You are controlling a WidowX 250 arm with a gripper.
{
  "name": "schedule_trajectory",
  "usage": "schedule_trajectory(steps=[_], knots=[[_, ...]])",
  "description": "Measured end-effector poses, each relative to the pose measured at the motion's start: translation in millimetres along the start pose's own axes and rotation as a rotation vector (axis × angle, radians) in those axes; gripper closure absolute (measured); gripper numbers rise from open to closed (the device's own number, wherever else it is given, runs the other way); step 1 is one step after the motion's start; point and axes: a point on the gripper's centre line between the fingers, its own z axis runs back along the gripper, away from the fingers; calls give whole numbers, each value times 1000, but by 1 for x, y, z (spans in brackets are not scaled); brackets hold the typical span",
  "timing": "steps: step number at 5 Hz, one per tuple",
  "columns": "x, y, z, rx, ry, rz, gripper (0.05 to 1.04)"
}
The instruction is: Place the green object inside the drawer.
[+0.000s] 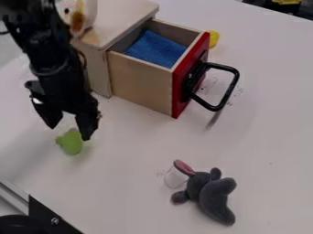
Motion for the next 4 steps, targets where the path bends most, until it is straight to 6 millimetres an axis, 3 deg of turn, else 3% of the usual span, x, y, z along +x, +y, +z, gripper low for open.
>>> schedule_trajectory(steps=[1, 3, 4], knots=[[-4, 7, -18, 6, 13, 8, 83], [-10, 9, -35, -6, 73, 9, 83], [-9, 9, -35, -6, 79, 25, 134]])
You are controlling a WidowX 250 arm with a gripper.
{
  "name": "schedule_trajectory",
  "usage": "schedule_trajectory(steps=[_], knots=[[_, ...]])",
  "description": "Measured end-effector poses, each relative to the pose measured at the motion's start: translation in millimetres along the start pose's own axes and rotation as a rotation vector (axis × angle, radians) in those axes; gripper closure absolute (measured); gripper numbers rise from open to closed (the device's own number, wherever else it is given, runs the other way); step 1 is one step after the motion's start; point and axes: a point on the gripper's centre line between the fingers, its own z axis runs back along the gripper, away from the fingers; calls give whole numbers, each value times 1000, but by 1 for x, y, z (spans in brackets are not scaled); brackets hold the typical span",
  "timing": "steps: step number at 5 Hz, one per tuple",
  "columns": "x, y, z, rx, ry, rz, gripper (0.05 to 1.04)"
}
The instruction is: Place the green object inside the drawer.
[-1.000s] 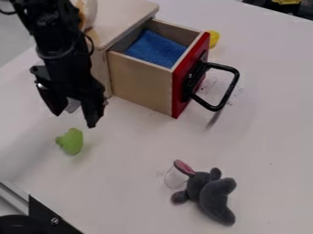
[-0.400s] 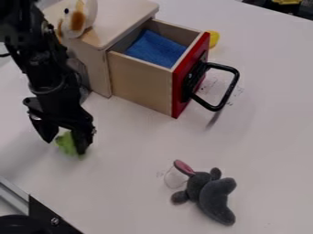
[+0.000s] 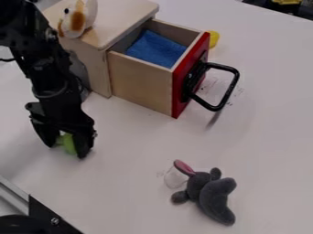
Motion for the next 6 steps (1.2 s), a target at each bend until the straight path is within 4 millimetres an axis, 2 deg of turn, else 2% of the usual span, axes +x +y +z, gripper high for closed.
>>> schedule_trajectory(steps=[1, 2, 3, 4, 5, 6], knots=[[1, 0, -1, -9, 5, 7, 317], [0, -5, 10, -6, 9, -5, 318], [16, -14, 45, 10, -36, -27, 318], [52, -31, 88, -18, -120, -27, 318], [96, -48, 121, -62, -213, -44, 318], [130, -65, 118, -103, -218, -65, 318]])
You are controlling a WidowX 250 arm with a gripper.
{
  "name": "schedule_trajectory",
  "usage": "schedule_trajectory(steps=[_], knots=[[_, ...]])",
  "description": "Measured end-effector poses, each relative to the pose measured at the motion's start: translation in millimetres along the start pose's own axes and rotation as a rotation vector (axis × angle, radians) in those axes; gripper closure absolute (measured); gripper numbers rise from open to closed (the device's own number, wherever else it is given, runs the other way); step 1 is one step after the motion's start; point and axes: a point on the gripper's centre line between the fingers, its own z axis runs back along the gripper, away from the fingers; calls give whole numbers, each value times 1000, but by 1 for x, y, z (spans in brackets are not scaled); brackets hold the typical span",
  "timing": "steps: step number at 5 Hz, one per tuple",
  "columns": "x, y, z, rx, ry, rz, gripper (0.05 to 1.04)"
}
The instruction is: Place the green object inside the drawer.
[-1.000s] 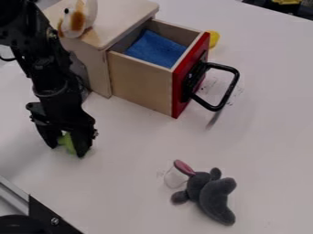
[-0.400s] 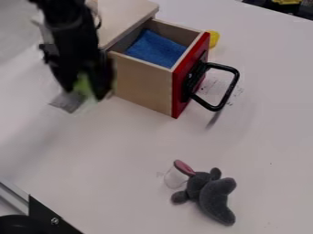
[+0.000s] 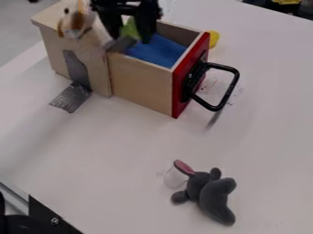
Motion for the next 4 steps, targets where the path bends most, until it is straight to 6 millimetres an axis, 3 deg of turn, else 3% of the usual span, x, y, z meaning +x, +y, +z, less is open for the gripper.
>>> schedule_trajectory(steps=[2, 3, 4], knots=[[12, -15, -23, 2, 32, -43, 272], [10, -16, -25, 24, 46, -46, 76], [6, -16, -27, 37, 63, -55, 83]])
